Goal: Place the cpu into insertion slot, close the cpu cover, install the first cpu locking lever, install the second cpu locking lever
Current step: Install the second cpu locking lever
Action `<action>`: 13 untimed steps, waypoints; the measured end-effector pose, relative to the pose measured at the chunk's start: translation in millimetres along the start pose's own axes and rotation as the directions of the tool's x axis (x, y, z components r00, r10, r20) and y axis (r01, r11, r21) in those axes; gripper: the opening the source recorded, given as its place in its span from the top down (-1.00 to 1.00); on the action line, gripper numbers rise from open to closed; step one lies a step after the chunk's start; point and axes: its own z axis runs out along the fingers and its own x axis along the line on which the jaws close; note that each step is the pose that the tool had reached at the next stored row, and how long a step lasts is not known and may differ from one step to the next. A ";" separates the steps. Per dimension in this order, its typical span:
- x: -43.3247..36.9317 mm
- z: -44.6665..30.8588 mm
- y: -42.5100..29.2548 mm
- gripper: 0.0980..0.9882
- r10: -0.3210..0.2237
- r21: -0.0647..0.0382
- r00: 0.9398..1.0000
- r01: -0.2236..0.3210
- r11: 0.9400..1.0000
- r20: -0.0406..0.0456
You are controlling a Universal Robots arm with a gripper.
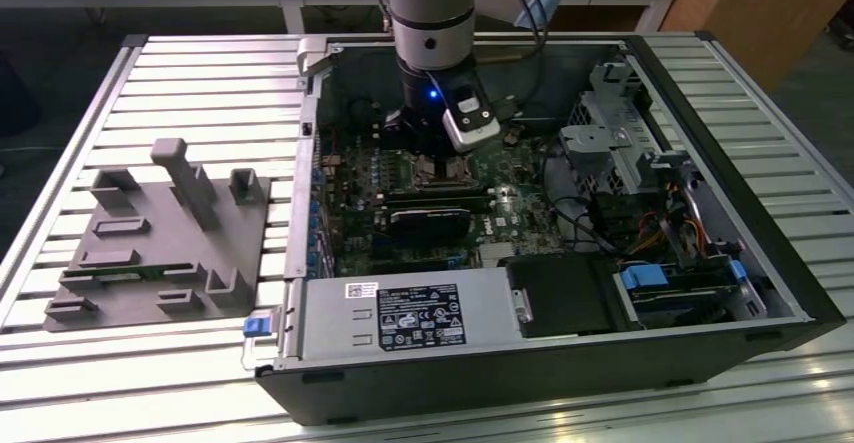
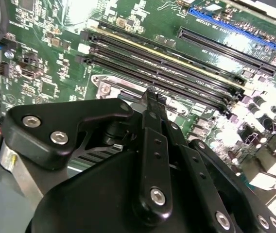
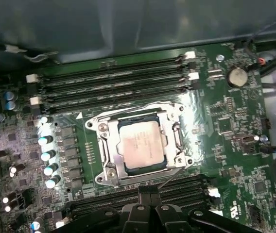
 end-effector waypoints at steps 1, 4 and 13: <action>0.9 0.7 -0.4 0.98 -0.006 -0.001 1.000 0.006 1.000 0.000; 3.7 2.1 -2.0 0.98 -0.024 -0.003 1.000 0.024 1.000 0.000; 8.8 4.5 -5.4 0.98 -0.056 -0.007 0.998 0.056 0.998 -0.001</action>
